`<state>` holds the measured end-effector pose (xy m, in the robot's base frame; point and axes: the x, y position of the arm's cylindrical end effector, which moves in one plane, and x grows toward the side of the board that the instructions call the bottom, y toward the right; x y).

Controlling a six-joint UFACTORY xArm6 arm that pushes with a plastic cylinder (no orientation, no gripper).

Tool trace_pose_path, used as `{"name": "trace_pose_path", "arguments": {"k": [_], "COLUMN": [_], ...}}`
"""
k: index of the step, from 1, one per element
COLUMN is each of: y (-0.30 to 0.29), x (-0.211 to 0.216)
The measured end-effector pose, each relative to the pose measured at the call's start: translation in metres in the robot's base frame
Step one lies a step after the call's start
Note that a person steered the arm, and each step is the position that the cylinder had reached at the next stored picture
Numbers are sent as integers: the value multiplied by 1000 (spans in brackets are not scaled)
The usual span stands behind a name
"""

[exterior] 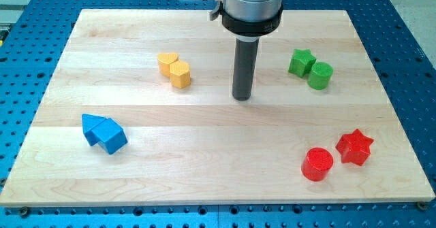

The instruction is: Slide the green circle to the top left corner

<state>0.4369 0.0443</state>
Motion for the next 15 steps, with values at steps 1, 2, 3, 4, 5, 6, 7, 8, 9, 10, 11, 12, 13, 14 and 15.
{"name": "trace_pose_path", "arguments": {"k": [1, 2, 3, 4, 5, 6, 7, 8, 9, 10, 11, 12, 13, 14, 15], "y": [3, 41, 92, 126, 175, 177, 166, 111, 65, 20, -95, -192, -105, -84, -161], "x": [3, 50, 37, 2, -8, -10, -64, -109, -140, -164, -193, -203, -211, -171, -168]}}
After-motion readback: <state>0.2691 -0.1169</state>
